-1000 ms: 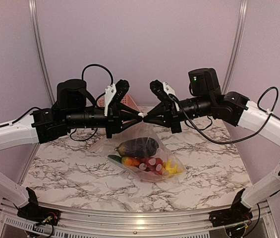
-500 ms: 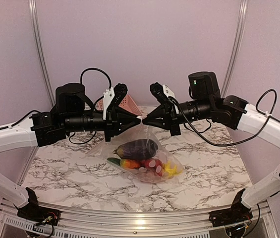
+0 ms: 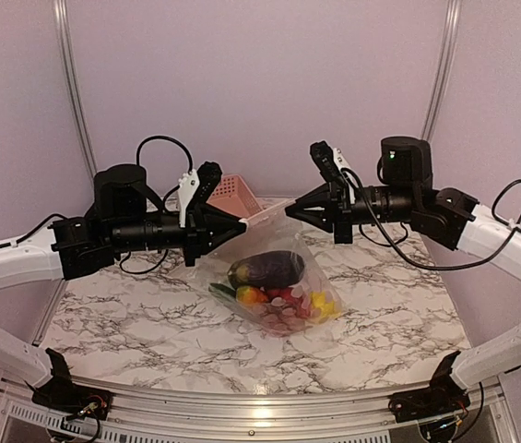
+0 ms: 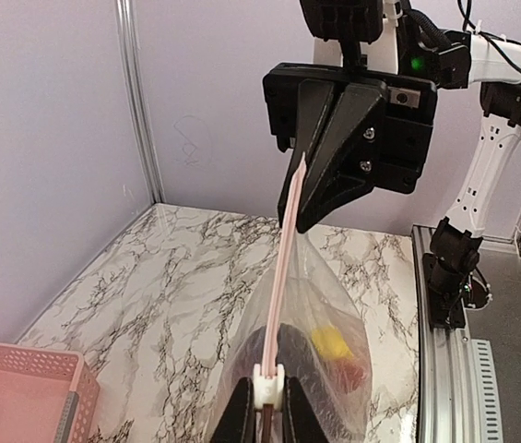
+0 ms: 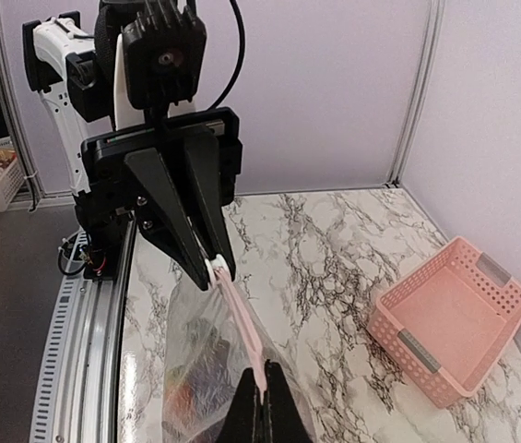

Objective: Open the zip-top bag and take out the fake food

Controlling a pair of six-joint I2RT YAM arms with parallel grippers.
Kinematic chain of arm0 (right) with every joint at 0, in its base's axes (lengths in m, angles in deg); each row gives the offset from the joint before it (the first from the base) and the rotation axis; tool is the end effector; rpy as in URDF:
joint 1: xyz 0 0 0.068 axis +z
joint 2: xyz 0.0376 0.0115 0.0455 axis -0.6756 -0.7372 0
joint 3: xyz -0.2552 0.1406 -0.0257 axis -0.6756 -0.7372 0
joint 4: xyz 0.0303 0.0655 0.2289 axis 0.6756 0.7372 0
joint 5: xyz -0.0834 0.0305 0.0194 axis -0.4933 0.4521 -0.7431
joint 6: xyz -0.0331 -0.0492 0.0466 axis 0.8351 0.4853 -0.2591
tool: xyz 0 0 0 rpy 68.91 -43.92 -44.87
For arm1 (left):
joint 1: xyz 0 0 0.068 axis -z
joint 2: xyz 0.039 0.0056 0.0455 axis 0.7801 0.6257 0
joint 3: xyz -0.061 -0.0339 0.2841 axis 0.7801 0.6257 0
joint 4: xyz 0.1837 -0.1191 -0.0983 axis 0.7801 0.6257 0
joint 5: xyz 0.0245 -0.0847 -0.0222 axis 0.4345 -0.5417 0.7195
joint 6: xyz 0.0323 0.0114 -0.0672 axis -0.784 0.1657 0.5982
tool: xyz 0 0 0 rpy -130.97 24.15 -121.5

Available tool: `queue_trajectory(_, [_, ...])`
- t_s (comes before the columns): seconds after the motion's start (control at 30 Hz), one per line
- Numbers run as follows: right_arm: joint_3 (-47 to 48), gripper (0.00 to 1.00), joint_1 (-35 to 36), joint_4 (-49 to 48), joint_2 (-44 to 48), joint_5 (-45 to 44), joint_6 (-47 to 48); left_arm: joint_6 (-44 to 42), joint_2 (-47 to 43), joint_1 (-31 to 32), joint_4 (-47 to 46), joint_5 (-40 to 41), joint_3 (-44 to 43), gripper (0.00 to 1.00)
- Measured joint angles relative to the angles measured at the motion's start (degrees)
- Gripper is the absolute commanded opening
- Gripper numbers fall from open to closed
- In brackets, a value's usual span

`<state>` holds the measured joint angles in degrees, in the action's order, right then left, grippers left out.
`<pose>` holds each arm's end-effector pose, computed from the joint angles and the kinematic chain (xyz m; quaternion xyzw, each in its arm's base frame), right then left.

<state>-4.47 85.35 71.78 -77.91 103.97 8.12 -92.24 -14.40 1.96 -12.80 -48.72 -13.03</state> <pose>0.1790 0.2180 0.4022 -0.5202 0.5839 0.3924 0.4842 0.1649 -0.2537 0.3855 0.4543 0.5699 -0.3719 0.5749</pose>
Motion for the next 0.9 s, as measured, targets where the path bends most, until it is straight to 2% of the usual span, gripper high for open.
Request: queue_trajectory(0.9, [-5.1,0.00,-5.2,-3.9,5.2,-7.7,-3.5,4.5,-16.5,-7.2,0.2,7.0,16.2,0.03])
